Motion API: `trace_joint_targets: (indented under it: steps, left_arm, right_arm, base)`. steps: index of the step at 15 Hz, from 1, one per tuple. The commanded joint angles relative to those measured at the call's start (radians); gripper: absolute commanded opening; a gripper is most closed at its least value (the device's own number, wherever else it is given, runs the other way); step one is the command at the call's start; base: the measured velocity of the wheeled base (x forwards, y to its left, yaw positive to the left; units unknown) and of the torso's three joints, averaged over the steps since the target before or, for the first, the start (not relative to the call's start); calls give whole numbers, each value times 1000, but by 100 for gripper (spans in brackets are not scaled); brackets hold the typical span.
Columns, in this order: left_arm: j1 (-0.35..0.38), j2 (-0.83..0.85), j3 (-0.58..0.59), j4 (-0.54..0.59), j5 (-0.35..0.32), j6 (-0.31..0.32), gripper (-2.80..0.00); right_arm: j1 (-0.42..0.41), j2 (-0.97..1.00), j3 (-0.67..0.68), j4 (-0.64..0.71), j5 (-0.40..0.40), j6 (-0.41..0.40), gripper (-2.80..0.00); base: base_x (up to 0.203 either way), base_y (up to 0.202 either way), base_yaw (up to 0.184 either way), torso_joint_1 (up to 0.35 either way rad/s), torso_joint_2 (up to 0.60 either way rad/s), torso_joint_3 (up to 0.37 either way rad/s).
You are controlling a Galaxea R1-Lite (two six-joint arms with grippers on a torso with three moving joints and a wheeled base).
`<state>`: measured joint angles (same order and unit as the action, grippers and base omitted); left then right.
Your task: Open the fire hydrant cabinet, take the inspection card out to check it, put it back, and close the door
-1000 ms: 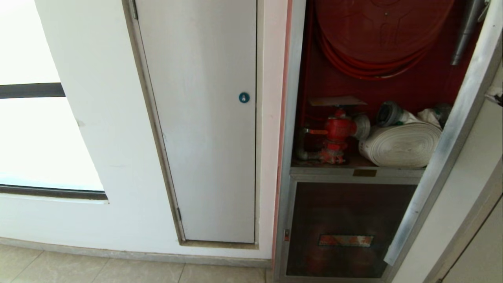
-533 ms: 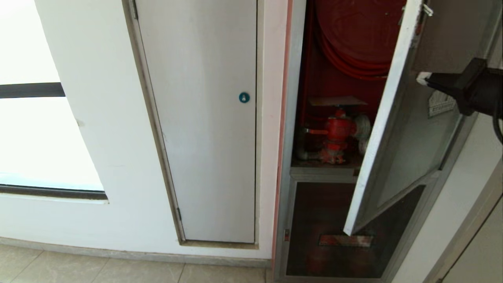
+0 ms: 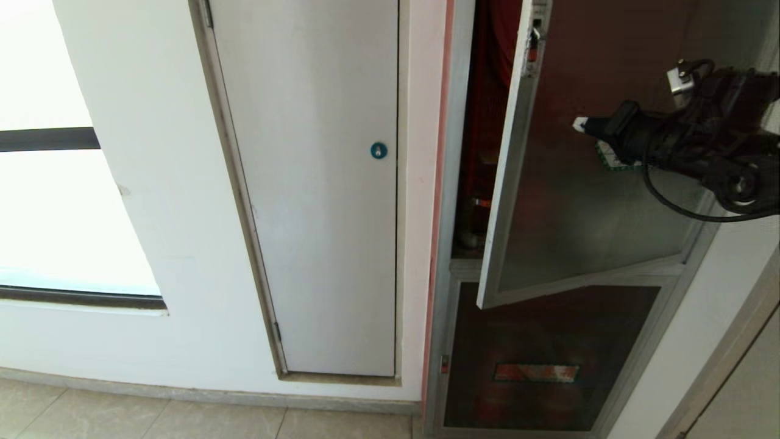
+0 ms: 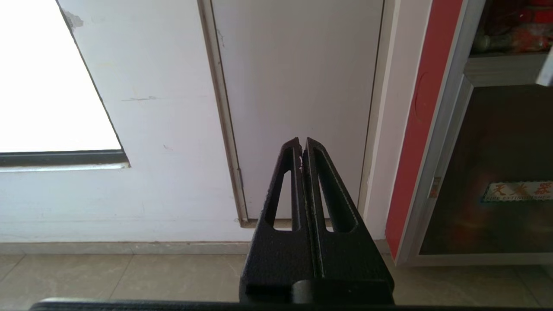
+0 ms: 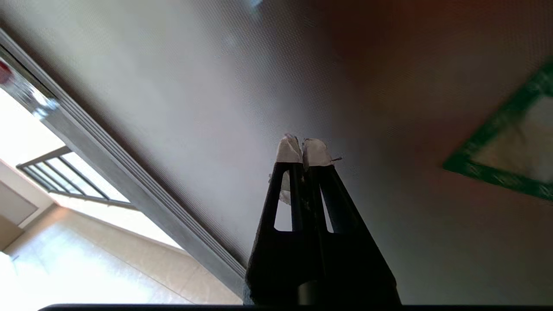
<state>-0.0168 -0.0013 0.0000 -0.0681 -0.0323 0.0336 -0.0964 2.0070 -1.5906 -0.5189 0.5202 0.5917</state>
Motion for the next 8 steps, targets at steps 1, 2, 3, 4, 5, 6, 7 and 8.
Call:
trace_joint_targets:
  steps: [1,2,3,4,5,6,7,8]
  left_arm:
    - [0,1,28,-1,0,0,-280]
    - [0,1,28,-1,0,0,-280]
    - [0,1,28,-1,0,0,-280]
    - [0,1,28,-1,0,0,-280]
    - [0,1,28,-1,0,0,-280]
    - [0,1,28,-1,0,0,-280]
    - [0,1,28,-1,0,0,-280]
    - [0,1,28,-1,0,0,-280]
  right_arm:
    - [4,122,-69,-4,-1,3,-280]
    - [4,134,-76,-4,-2,3,-280]
    - [4,142,-81,-4,-4,2,-280]
    - [4,138,-78,-4,-9,0,-280]
    - [4,125,-68,-3,-11,1,-280]
    - [4,89,-39,-3,-11,0,-280]
    - [4,36,13,-4,-11,-1,-280]
    - [5,-26,76,-5,-11,-4,-280]
  base:
    - [0,0,0,0,0,0]
    - [0,0,0,0,0,0]
    - [0,0,0,0,0,0]
    - [0,0,0,0,0,0]
    - [0,0,0,0,0,0]
    - [0,0,0,0,0,0]
    - [0,0,0,0,0,0]
    - [0,0,0,0,0,0]
